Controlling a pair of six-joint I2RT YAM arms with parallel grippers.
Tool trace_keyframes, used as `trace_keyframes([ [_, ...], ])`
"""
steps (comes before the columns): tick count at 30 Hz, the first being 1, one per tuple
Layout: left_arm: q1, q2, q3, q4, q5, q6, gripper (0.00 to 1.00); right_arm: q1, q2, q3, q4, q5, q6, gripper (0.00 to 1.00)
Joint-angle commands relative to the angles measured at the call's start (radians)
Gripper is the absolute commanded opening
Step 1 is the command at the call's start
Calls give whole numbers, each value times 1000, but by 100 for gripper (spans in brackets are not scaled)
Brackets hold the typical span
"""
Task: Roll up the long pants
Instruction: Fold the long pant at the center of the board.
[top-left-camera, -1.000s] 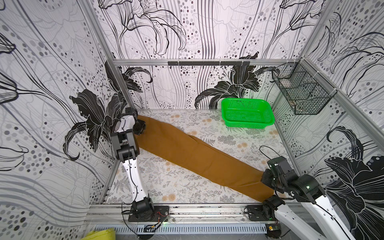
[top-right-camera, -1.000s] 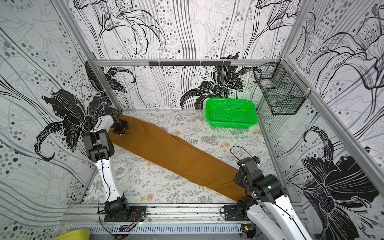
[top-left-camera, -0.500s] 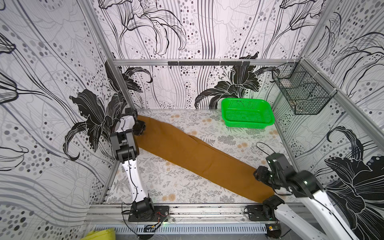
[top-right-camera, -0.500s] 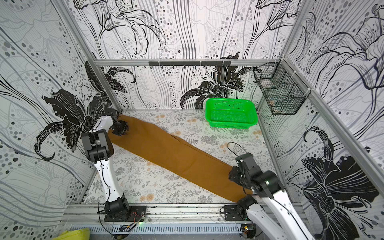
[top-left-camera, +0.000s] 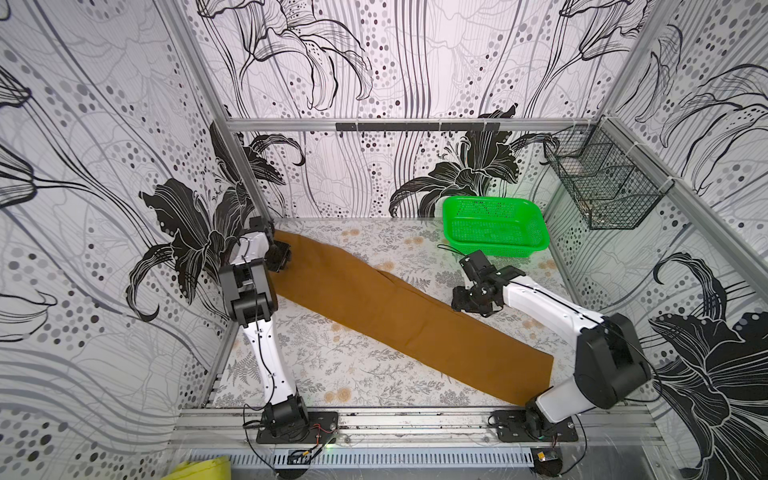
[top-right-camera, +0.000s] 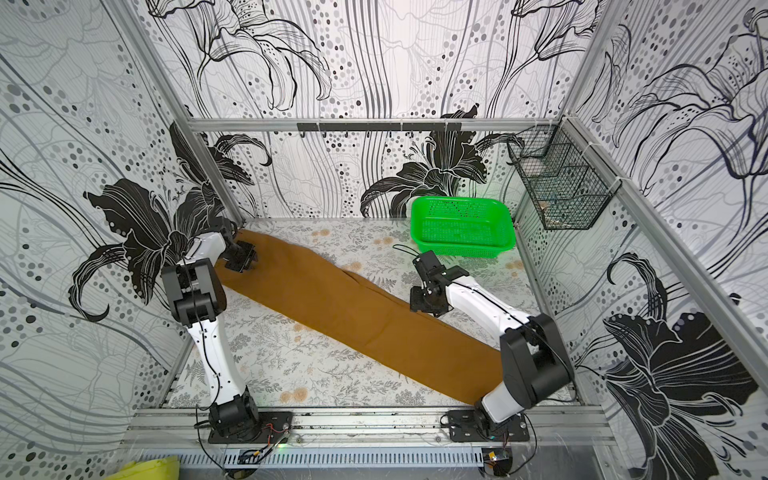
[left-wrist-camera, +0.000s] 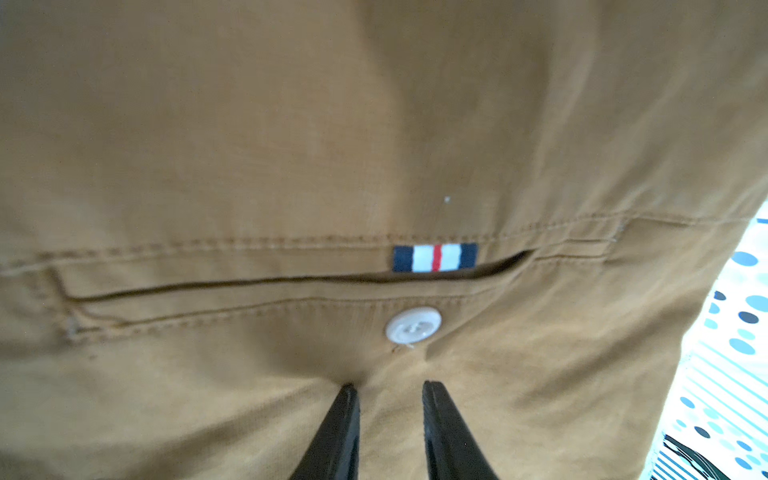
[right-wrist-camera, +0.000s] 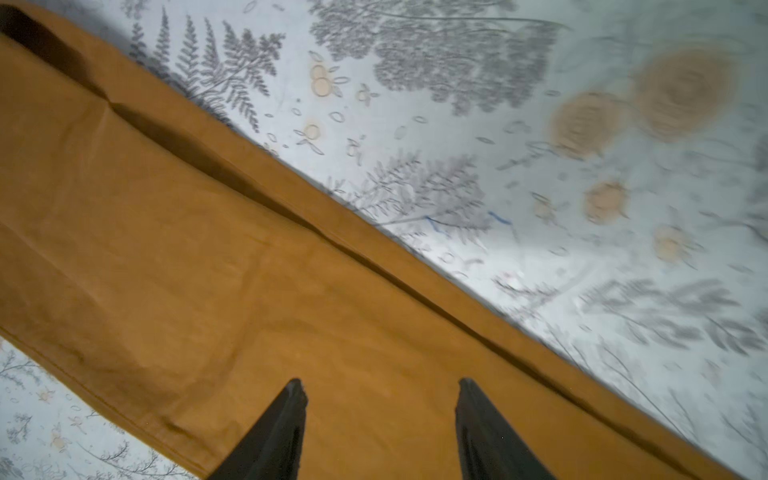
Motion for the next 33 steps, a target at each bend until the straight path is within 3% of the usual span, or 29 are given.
trace_keyframes([
  [1, 3, -10, -6, 28, 12, -6, 31, 34, 90, 68, 60, -72, -76, 60],
  [10, 5, 0, -13, 32, 25, 6, 31, 65, 325, 246, 70, -131, -113, 59],
  [19, 4, 8, -6, 44, 46, 2, 31, 77, 475, 318, 66, -170, -110, 55],
  [21, 5, 10, -4, 45, 48, 1, 31, 79, 489, 321, 64, -165, -109, 45],
  [26, 5, 16, -2, 47, 53, 0, 31, 79, 515, 339, 44, -150, -113, 2],
  [33, 9, 23, -2, 45, 54, -3, 31, 77, 468, 311, 53, -64, -109, 0],
])
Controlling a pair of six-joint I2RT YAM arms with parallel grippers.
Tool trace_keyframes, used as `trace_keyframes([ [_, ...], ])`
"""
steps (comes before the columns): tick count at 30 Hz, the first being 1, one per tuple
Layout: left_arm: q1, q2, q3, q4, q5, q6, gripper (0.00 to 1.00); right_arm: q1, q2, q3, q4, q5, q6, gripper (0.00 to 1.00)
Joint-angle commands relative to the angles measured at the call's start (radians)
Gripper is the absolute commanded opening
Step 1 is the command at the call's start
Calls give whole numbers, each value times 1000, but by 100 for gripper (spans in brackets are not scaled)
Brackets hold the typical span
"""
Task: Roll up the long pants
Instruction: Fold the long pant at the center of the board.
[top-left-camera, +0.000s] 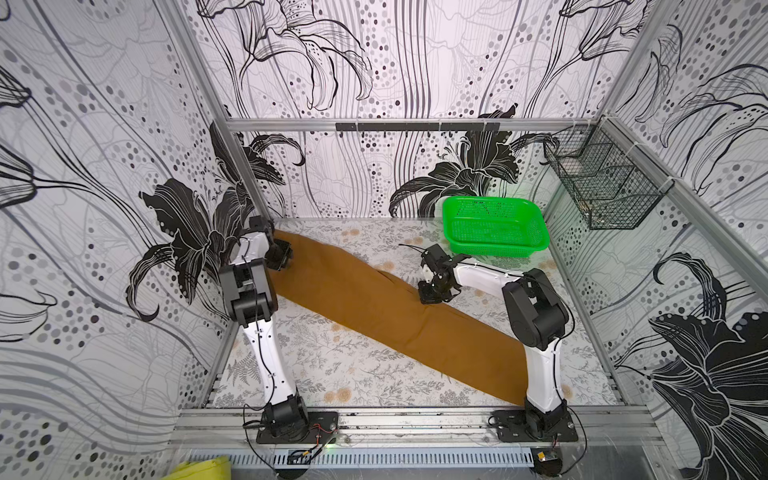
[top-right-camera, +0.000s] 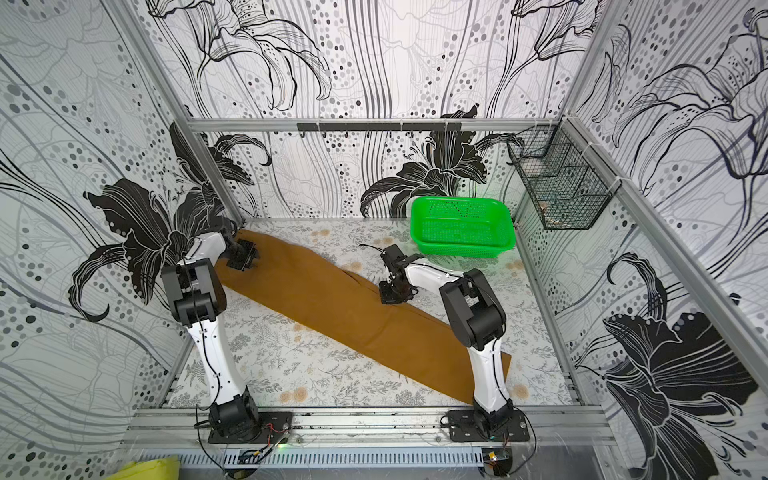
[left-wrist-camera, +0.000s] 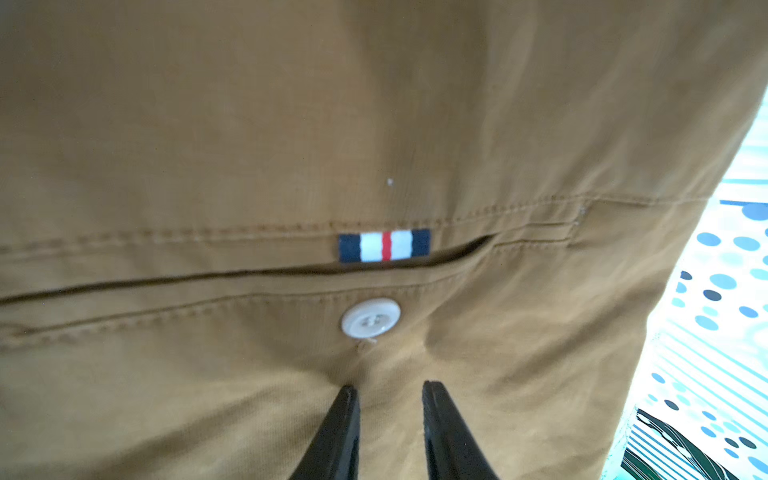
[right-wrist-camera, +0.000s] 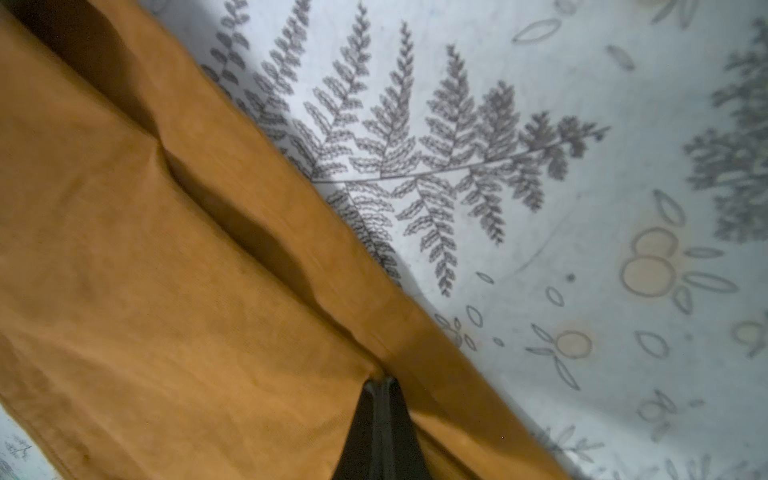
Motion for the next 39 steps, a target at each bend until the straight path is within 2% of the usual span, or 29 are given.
trace_keyframes([
  [1, 9, 23, -2, 19, 6, -4, 31, 7, -17, -33, -20, 98, -3, 0],
  [9, 25, 22, -14, 13, -6, -5, 31, -7, -109, -56, -56, 263, 27, 0],
  [16, 38, 23, -28, 14, -7, -5, 31, -21, -131, -70, -62, 289, 33, 0],
  [21, 44, 26, -31, 14, -7, 0, 31, -42, -73, -36, -111, 333, 48, 0],
  [22, 44, 24, -31, 13, -6, 2, 31, -45, -71, -38, -109, 342, 51, 12],
  [24, 45, 23, -31, 14, -7, 5, 31, -57, -80, -45, -108, 362, 55, 42],
  [27, 47, 17, -24, 9, -6, 12, 32, -110, -140, -91, -88, 362, 69, 63],
  [32, 49, 1, 8, -9, -4, 28, 38, -302, -314, -219, -75, 308, 93, 77],
  [36, 44, -54, 3, -12, 8, 37, 43, -403, -502, -335, -166, 371, 153, 82],
  [39, 19, -135, -54, 8, -3, 37, 49, -515, -637, -488, -206, 310, 227, 85],
])
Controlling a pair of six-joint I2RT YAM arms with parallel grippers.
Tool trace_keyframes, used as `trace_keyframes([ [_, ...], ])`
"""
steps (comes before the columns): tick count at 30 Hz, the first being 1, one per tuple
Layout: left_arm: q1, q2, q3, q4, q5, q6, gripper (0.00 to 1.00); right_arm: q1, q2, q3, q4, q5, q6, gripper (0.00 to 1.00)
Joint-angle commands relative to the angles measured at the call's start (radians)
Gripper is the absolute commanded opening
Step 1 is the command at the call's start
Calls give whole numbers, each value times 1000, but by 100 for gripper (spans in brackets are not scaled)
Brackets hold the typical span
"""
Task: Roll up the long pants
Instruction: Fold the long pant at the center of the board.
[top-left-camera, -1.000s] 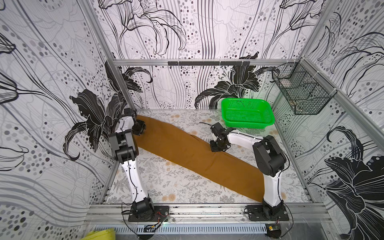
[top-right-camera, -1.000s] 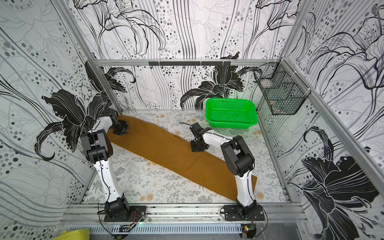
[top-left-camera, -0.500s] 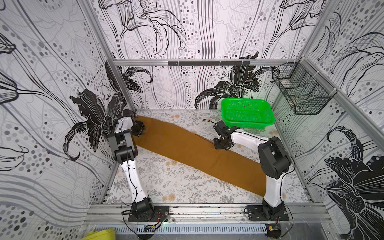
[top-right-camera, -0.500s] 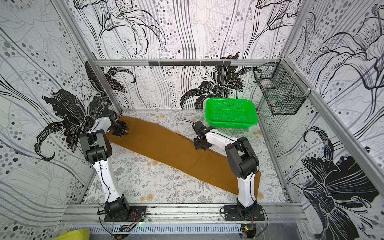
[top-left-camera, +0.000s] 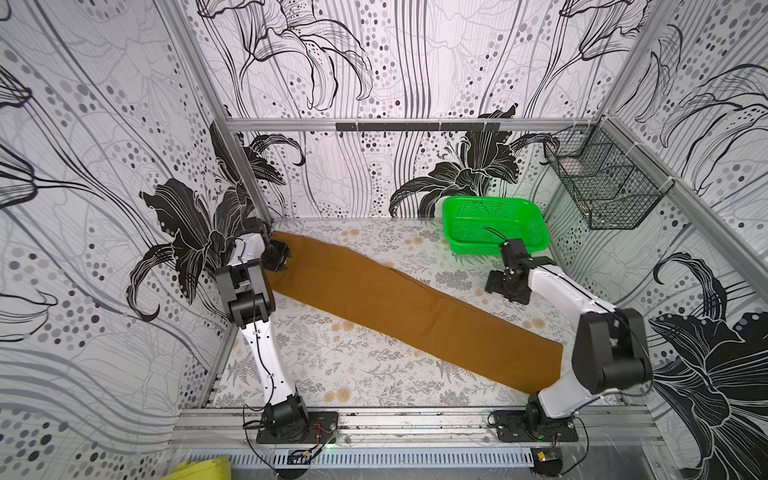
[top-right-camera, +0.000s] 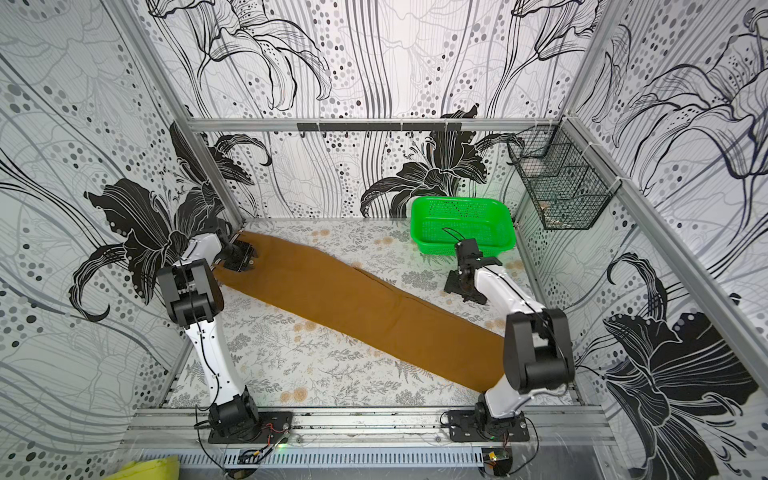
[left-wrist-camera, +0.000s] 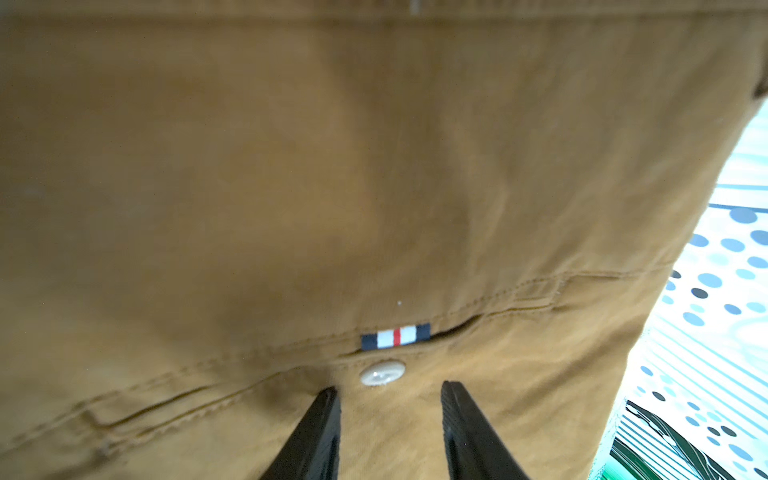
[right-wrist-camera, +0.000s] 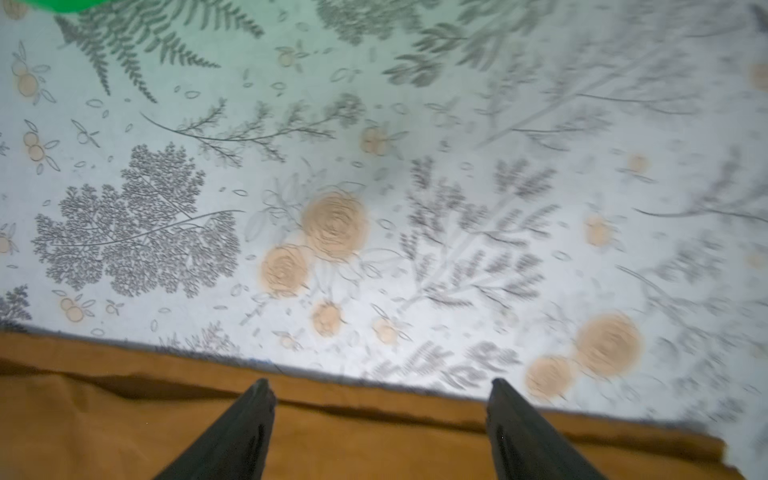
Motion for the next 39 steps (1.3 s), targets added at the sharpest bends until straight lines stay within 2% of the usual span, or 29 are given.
trace_keyframes([
  [1, -23, -135, -52, 18, -27, 18, 50, -94, -121, -155, -112, -49, 101, 86],
  [5, -104, -228, -127, 20, -54, 27, 57, -148, -259, -262, -201, -65, 144, 89],
  [9, -235, -273, -193, 3, -95, 25, 67, -217, -352, -325, -300, -83, 183, 90],
  [12, -340, -278, -217, -2, -129, 23, 67, -234, -429, -365, -343, -64, 203, 90],
  [17, -461, -240, -223, -42, -148, -29, 66, -235, -509, -373, -341, -91, 216, 93],
  [19, -495, -222, -236, -78, -168, -64, 60, -236, -518, -372, -341, -93, 209, 93],
  [20, -511, -217, -246, -106, -178, -82, 52, -235, -524, -373, -338, -98, 205, 93],
  [23, -548, -216, -286, -143, -203, -121, 29, -235, -546, -375, -322, -104, 198, 92],
  [26, -558, -198, -296, -163, -204, -138, 0, -235, -542, -365, -308, -108, 190, 92],
  [34, -539, -25, -161, -235, -207, -132, 0, -235, -491, -333, -293, -105, 174, 92],
  [39, -432, 56, -119, -205, -134, -145, 0, -235, -476, -306, -281, -116, 170, 92],
])
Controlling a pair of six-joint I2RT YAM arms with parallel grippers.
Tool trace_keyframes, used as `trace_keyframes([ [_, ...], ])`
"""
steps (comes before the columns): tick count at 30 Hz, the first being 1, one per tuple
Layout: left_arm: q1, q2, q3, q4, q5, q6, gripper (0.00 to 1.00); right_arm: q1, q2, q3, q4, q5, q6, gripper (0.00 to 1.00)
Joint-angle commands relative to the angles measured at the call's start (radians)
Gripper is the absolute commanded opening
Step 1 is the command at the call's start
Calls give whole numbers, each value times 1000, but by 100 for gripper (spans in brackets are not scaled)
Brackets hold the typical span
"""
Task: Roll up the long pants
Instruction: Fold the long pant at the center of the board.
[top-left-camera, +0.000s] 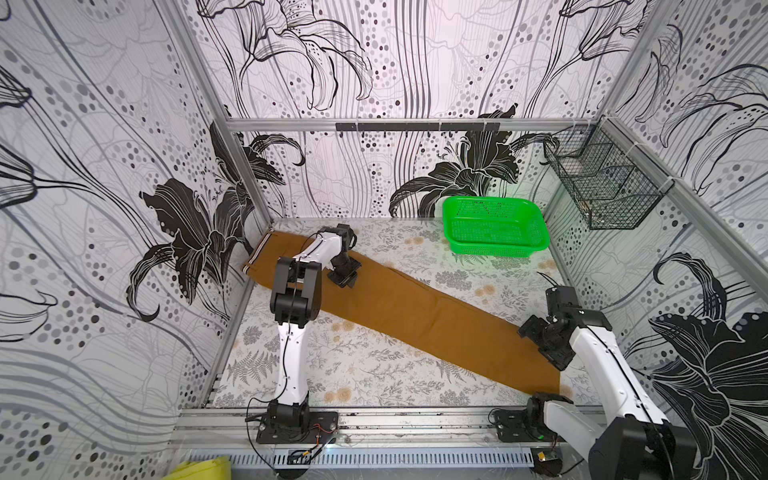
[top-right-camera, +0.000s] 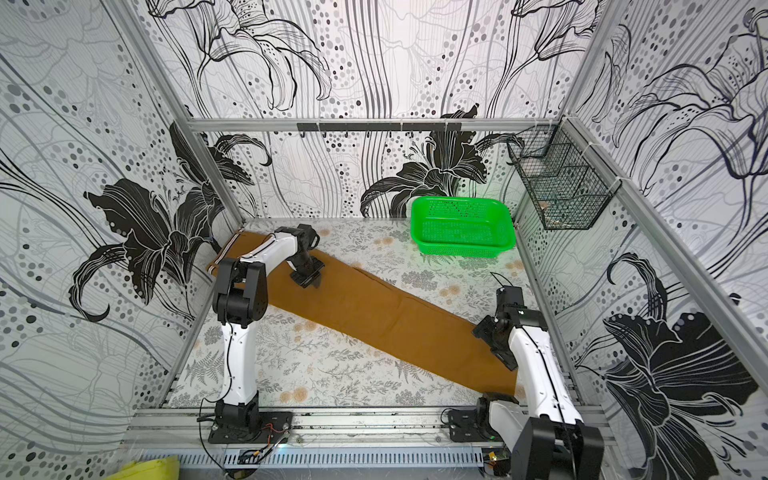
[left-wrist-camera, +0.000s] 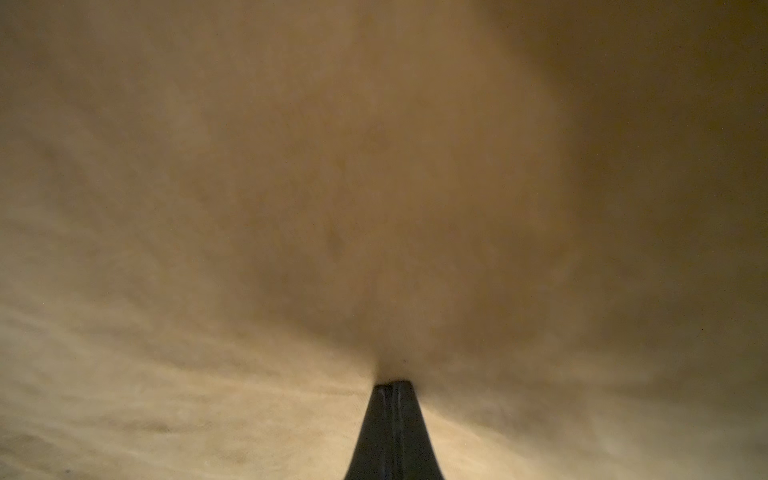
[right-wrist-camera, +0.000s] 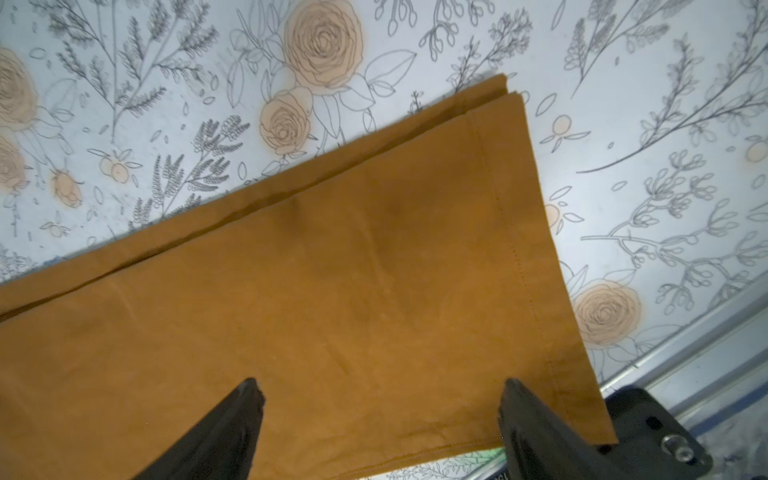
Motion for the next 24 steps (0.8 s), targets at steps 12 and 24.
trace_keyframes([
  [12, 304, 295, 405, -41, -34, 31, 0, -6, 93, 46, 75, -52, -45, 94],
  [24, 340, 220, 303, 35, -41, 55, 0, -120, 100, -91, 54, -90, 30, 100],
])
